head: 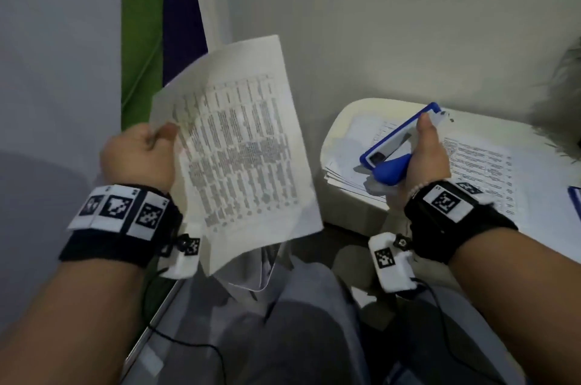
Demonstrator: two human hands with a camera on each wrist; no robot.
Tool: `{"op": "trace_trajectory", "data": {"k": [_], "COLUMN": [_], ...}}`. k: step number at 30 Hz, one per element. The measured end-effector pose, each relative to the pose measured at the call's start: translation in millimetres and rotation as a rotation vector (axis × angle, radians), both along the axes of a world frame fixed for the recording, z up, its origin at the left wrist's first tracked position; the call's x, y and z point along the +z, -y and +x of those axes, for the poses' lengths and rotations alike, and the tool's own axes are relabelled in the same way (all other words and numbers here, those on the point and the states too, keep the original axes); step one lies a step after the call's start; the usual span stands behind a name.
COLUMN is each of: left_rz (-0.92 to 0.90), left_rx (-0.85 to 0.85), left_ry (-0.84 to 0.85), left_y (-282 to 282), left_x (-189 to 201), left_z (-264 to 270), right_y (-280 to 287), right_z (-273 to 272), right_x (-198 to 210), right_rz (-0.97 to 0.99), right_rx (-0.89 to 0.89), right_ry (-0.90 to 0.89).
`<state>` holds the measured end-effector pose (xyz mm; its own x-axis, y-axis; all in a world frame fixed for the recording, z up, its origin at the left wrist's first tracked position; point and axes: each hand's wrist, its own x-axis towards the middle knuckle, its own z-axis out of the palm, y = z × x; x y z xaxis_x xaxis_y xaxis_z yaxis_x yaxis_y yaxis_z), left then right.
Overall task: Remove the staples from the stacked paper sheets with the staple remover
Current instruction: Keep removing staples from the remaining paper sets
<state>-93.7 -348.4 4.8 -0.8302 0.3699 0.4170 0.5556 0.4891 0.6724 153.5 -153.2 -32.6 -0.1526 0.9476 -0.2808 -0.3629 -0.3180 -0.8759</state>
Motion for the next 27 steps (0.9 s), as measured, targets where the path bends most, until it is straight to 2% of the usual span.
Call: {"op": "trace_trajectory", "data": {"k": [4,9,14,17,19,22,25,27], "left_rz": [-0.11,-0.101,-0.083,-0.136,-0.097,-0.033,0.076,0.083], "left_rx": [0.027,-0.008,-0.035,-0.111,-0.139,-0.082,-0.029,-0.037], "left_ry": [-0.064,-0.047,0.235,0.254,0.264,0.235,0.225,0.21], "left_y": [7.5,9.4,8.9,10.8,11.2,6.5,-0.7,-4.1], "left_x": [-23.5,-66.2,-110.2,-144.0,-161.7,-178.7,-186.3,-189.1], "left_z": [-15.9,-21.0,-7.8,-5.1,-1.6,2.8,8.0,12.3], "right_y": [0.4,1.4,-0.3,0.2,0.9,0.8,-0.8,-1.3], "right_z": [-2.7,-2.0,0.3,-0.3,-0.2,0.0,0.1,-0.3], "right_x": [-13.7,-18.4,-20.1,-21.0,-20.7,-21.9,-23.4,-23.6], "right_rz": [0.005,0.045,0.023,0.028,0.031,0.032,0.024,0.028], "right_rx": [0.0,0.002,0.028,0.01,0.013,0.035,0.033,0.026], "right_ry": [-0.015,-0.027,-0.007,-0.014,-0.011,-0.008,-0.014,-0.017]}}
